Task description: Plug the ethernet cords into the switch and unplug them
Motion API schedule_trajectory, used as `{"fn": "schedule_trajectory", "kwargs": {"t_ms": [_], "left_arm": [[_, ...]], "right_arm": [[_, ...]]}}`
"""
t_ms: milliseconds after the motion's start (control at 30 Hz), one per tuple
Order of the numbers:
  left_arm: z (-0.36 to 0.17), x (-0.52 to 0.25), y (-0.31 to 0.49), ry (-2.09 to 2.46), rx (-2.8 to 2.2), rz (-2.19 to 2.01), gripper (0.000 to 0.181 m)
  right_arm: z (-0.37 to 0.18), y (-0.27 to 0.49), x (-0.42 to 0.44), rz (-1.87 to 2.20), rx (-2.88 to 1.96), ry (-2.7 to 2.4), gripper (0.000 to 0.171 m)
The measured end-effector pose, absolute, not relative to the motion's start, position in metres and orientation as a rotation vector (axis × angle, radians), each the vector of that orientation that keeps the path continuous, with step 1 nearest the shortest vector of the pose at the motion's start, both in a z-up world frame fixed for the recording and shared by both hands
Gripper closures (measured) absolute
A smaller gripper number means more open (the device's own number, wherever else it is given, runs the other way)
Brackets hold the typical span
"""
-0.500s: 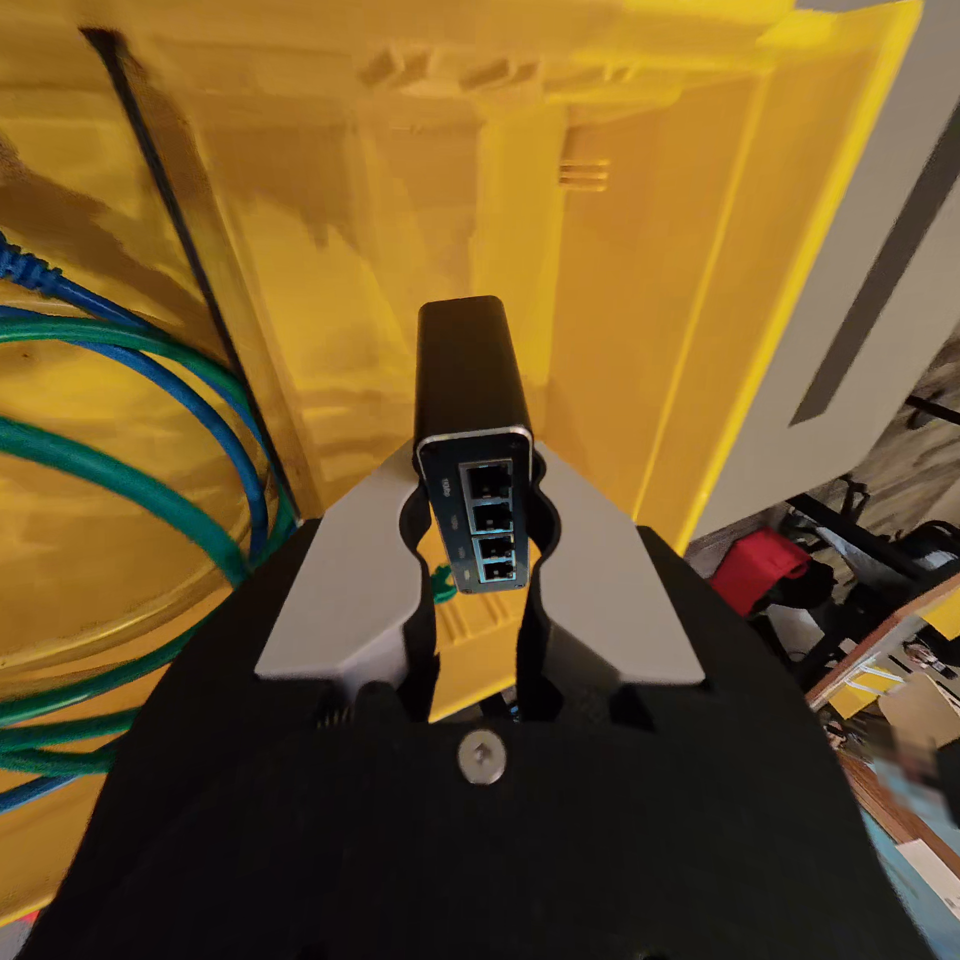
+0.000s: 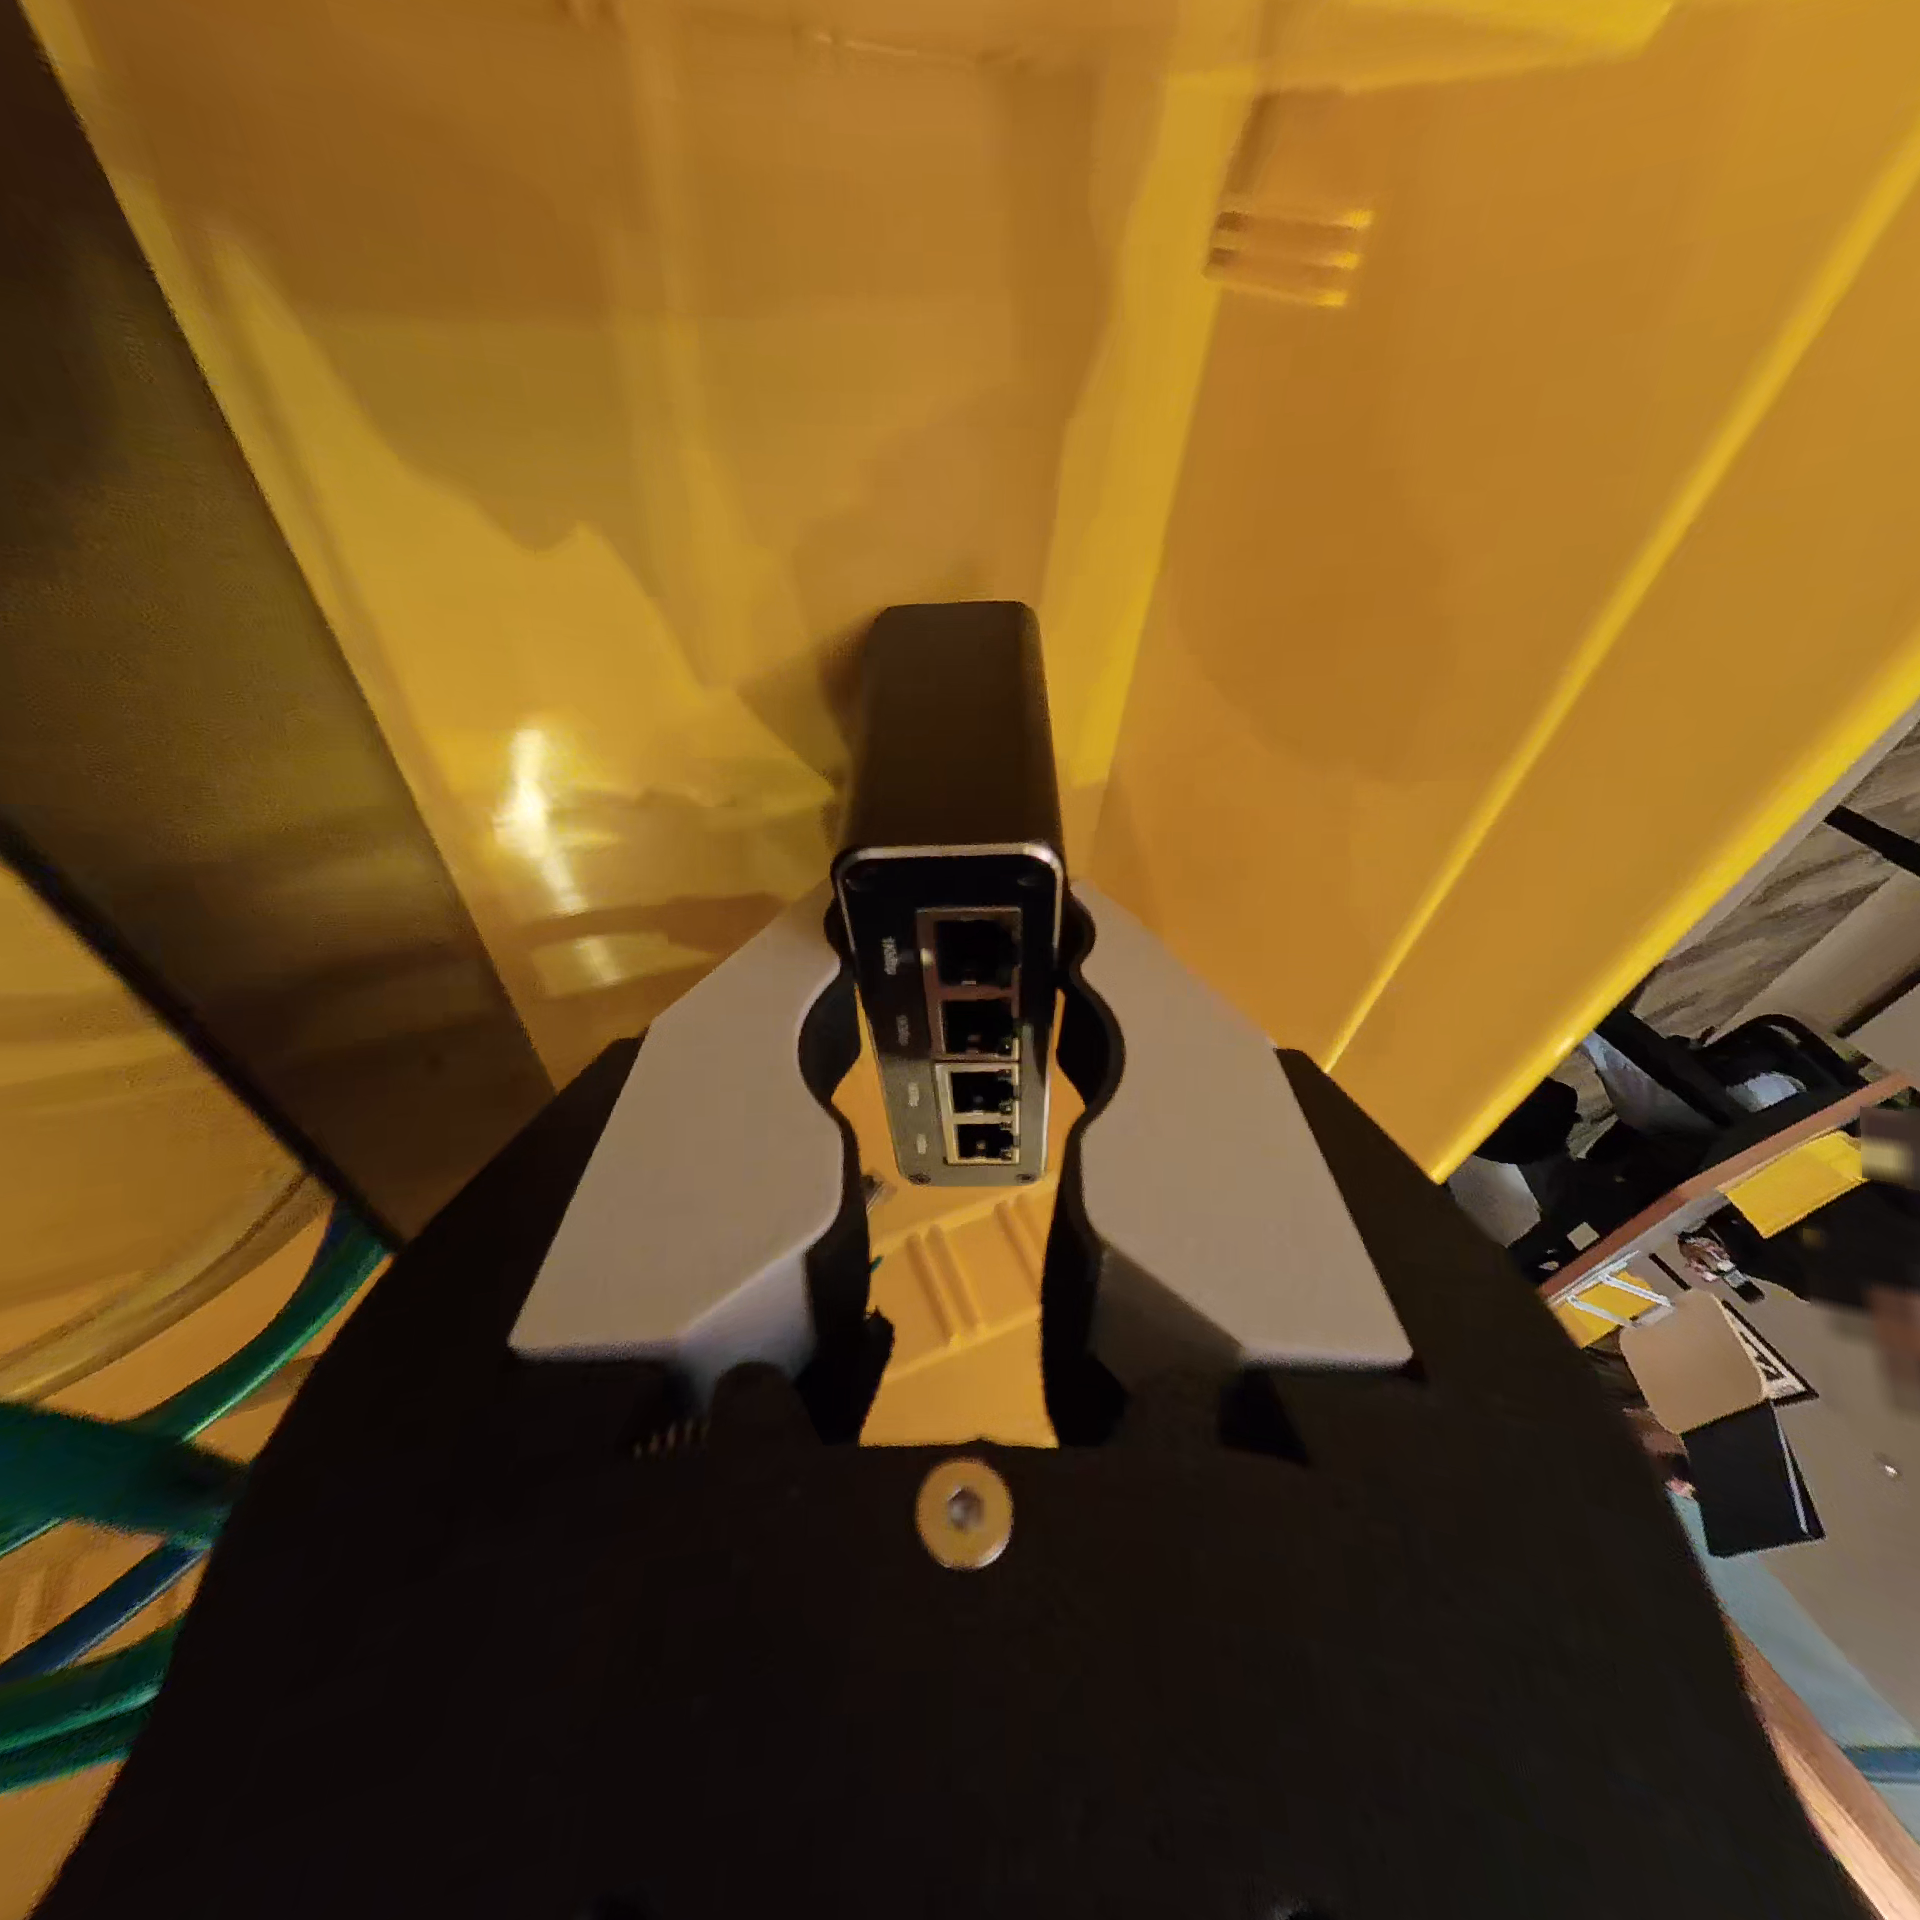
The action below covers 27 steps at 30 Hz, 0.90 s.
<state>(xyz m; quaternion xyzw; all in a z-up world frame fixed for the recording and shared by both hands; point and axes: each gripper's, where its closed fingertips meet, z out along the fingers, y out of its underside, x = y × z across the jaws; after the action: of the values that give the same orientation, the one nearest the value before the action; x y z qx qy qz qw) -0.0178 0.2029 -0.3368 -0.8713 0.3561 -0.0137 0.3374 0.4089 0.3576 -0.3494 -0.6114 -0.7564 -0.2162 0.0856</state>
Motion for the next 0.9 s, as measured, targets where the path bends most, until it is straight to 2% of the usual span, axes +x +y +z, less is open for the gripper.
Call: {"fn": "schedule_trajectory", "kwargs": {"t_ms": [167,400,467,567,733,800,900], "left_arm": [[-0.338,-0.015,0.201,0.941,-2.275,-0.04,0.096],[-0.327,-0.014,0.2,0.942,-2.248,-0.047,0.094],[-0.312,-0.013,0.203,0.956,-2.18,-0.03,0.094],[-0.287,-0.02,0.209,0.96,-2.111,0.058,0.093],[-0.243,-0.054,0.211,0.877,-2.069,0.122,0.092],[-0.226,-0.083,0.21,0.81,-2.073,0.183,0.091],[-0.197,-0.141,0.2,0.648,-2.074,0.256,0.09]], "right_arm": [[-0.342,0.347,0.411,-0.614,-1.865,-2.263,0.126],[-0.314,0.338,0.412,-0.527,-1.905,-2.21,0.129],[-0.294,0.341,0.413,-0.522,-1.884,-2.133,0.137],[-0.265,0.338,0.41,-0.432,-1.878,-1.977,0.136],[-0.215,0.331,0.446,-0.508,-1.926,-1.65,0.135],[-0.204,0.32,0.46,-0.462,-1.959,-1.518,0.128],[-0.202,0.297,0.48,-0.333,-2.051,-1.318,0.104]]}}
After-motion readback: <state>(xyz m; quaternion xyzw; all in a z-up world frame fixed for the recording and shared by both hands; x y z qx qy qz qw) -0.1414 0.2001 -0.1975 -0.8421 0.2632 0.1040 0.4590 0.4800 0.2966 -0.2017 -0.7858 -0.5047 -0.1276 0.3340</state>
